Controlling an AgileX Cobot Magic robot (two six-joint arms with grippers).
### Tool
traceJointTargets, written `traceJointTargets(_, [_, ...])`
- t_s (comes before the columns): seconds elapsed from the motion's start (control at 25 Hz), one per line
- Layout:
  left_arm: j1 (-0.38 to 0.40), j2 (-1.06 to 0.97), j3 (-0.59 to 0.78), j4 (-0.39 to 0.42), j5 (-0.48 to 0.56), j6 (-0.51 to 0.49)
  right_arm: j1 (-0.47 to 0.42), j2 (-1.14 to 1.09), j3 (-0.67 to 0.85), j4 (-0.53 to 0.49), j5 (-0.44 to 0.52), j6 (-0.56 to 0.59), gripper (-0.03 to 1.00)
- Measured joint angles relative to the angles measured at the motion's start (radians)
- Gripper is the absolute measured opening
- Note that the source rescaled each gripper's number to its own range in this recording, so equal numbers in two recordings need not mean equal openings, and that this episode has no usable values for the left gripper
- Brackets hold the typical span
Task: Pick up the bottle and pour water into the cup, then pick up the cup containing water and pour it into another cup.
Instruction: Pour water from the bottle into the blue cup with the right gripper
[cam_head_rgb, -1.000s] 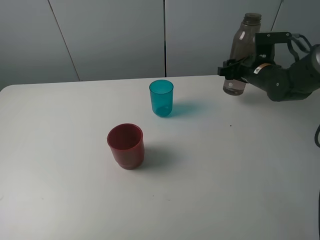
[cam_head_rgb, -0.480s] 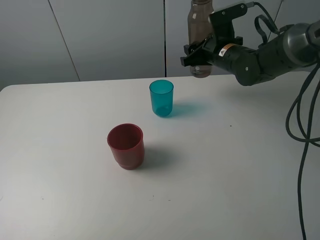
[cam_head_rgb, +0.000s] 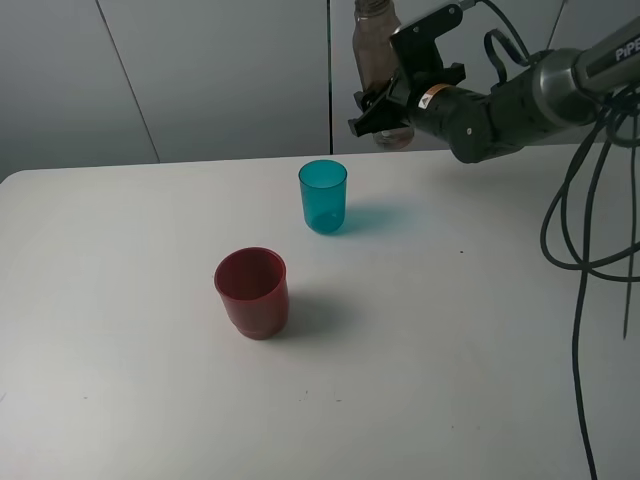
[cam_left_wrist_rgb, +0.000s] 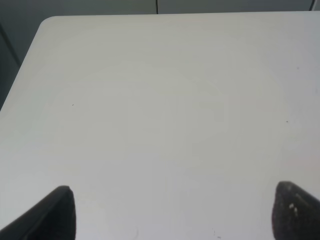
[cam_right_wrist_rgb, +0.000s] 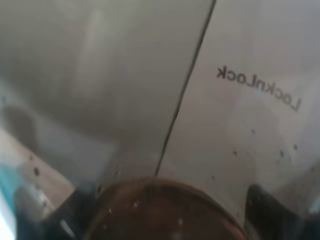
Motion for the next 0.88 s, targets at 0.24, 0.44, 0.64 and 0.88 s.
traceJointTargets(0.24, [0.0,0.0,0.0,0.0,0.0,0.0,0.0,0.036,-0.007,-0.013,0.002,-0.238,0.02])
traceJointTargets(0.44, [0.0,0.0,0.0,0.0,0.0,0.0,0.0,0.045,-0.007,-0.014,0.002,-0.457,0.02])
traceJointTargets(0.64, [0.0,0.0,0.0,0.0,0.0,0.0,0.0,0.045,-0.007,-0.012,0.002,-0.672,0.02])
traceJointTargets(0.88, [0.0,0.0,0.0,0.0,0.0,0.0,0.0,0.045,-0.007,0.011,0.002,-0.879,0.02])
